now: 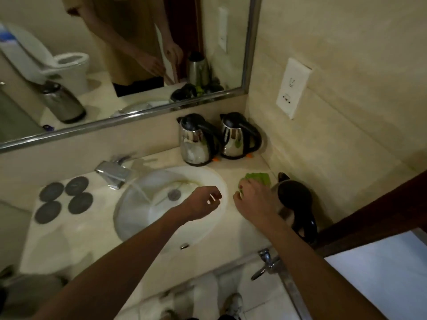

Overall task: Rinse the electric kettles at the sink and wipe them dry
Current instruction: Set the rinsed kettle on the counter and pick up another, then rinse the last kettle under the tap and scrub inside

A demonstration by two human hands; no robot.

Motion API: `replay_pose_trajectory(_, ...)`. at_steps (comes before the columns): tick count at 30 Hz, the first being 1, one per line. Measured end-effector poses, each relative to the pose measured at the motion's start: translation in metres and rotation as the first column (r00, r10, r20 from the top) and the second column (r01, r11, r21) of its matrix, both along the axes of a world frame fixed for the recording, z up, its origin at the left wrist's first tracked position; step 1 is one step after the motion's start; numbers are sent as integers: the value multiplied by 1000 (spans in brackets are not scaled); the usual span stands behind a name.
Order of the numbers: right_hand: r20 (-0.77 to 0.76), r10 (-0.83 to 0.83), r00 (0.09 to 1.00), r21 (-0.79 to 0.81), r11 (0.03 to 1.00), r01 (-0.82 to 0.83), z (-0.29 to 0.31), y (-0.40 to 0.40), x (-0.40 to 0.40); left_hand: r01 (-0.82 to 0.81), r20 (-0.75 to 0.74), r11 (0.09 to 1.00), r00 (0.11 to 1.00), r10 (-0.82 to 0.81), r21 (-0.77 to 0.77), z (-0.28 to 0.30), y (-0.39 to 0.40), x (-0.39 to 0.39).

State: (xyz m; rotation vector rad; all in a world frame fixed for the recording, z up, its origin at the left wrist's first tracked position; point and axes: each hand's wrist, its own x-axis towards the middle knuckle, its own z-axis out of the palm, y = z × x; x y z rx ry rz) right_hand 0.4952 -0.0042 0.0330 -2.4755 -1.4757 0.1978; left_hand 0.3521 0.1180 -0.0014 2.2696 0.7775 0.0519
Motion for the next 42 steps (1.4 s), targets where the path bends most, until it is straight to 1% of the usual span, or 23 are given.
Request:
replay_pose_trajectory(5,-84,139,987,-83,986,-146,12,47,-75,-77,-6,995,997,77,58,20,29,-98)
replay_pose_trajectory(9,-172,265,949,-68,958,-280,20,83,-154,-183,-34,977,982,188,106,35,47,-191)
replay_pose_trajectory(12,-204,376,904,-73,915,-397,24,104,-224,-245,-83,958,962,259,150,42,58,-266)
replay_pose_trajectory(16,-292,484,825,-75,849,-524,21,115,-318,-380,-196,906,889,413,185,39,64,-367)
replay_pose_trajectory(20,-384,571,726,-129,745,-655,11,113,-398,-451,-331,857,792,512,248,40,50,-441)
replay_pose_trajectory(25,-395,656,643,-192,625,-756,1,102,-465,-574,-403,798,697,594,184,31,23,-501)
replay_pose_trajectory(28,-462,621,634,-245,597,-764,-8,94,-493,-689,-373,722,655,657,62,19,5,-513)
replay_pose_trajectory(30,-582,533,615,-248,604,-758,-21,90,-507,-738,-317,675,638,702,11,13,-3,-512)
replay_pose_trajectory(33,-740,385,552,-224,632,-741,-32,87,-523,-779,-259,623,590,765,67,12,-5,-503)
replay_pose_trajectory(35,-807,307,505,-199,664,-721,-37,85,-531,-801,-242,591,557,795,96,12,0,-499)
replay_pose_trajectory(37,-857,261,445,-146,705,-694,-40,83,-536,-808,-214,575,544,811,128,10,8,-496)
replay_pose_trajectory(40,-900,132,415,-130,829,-545,-42,83,-531,-821,-177,552,528,831,143,11,20,-486)
replay_pose_trajectory(42,-914,76,399,-128,879,-459,-45,87,-518,-831,-153,546,528,835,109,12,28,-474)
